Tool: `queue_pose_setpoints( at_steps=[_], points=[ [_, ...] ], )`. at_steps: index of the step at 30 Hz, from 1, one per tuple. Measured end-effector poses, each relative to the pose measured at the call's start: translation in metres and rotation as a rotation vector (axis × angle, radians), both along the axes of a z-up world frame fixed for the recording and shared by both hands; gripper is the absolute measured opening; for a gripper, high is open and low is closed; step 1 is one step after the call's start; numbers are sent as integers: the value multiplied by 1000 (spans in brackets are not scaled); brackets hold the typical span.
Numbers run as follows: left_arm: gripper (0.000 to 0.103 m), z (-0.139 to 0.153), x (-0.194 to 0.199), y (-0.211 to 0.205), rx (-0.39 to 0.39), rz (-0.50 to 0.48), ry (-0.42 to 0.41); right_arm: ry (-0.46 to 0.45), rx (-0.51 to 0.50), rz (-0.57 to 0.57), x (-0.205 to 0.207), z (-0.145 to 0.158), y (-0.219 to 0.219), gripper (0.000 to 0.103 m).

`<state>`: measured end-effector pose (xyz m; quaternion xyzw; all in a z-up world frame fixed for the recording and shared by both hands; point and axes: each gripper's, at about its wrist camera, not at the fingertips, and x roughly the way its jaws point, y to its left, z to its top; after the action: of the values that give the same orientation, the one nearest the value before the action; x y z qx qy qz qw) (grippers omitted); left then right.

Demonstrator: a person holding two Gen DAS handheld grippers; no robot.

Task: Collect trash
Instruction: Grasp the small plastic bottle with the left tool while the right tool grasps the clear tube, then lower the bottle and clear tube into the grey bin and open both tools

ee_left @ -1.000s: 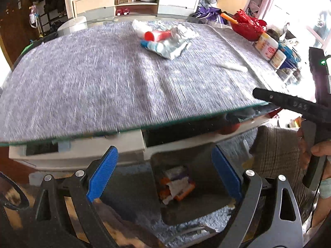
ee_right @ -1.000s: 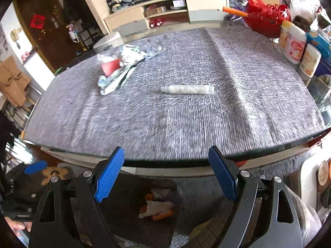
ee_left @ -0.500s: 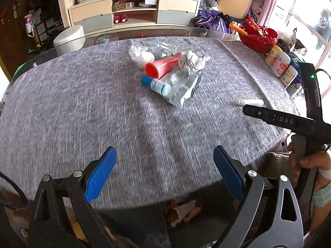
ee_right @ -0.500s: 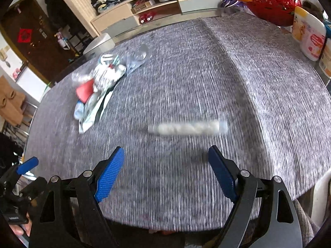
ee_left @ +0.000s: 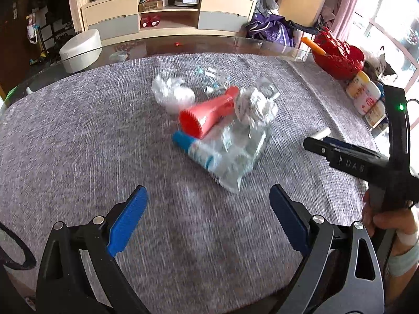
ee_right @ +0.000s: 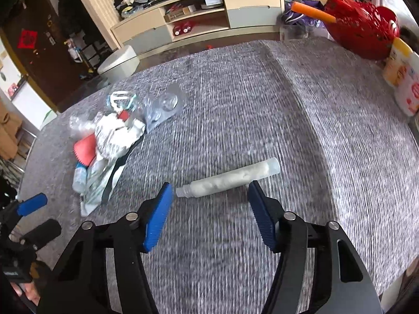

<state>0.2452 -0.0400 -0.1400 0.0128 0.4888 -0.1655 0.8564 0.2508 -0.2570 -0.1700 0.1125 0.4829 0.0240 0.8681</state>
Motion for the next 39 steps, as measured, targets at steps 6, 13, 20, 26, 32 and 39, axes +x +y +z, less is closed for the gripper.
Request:
queue_pose_setpoints(
  at_steps=[6, 13, 20, 26, 32, 39],
  points=[
    [80, -5, 26, -2, -28, 22, 7, -6, -24, -4, 15, -1, -2, 59],
    [66, -14, 39, -4, -49, 22, 28, 2, -11, -24, 36, -1, -6, 57],
    [48, -21, 45, 0, -62, 19, 51, -7, -126, -30, 43, -3, -1, 31],
    [33, -25, 44, 6, -59, 18, 63, -11, -123, -23, 34, -5, -10, 15],
    [21, -21, 42, 14, -60, 29, 43, -2, -87, -10, 19, -5, -15, 15],
    [19, 2, 21, 19, -43, 18, -25, 0, -40, 34, -10, 4, -2, 14]
  ],
)
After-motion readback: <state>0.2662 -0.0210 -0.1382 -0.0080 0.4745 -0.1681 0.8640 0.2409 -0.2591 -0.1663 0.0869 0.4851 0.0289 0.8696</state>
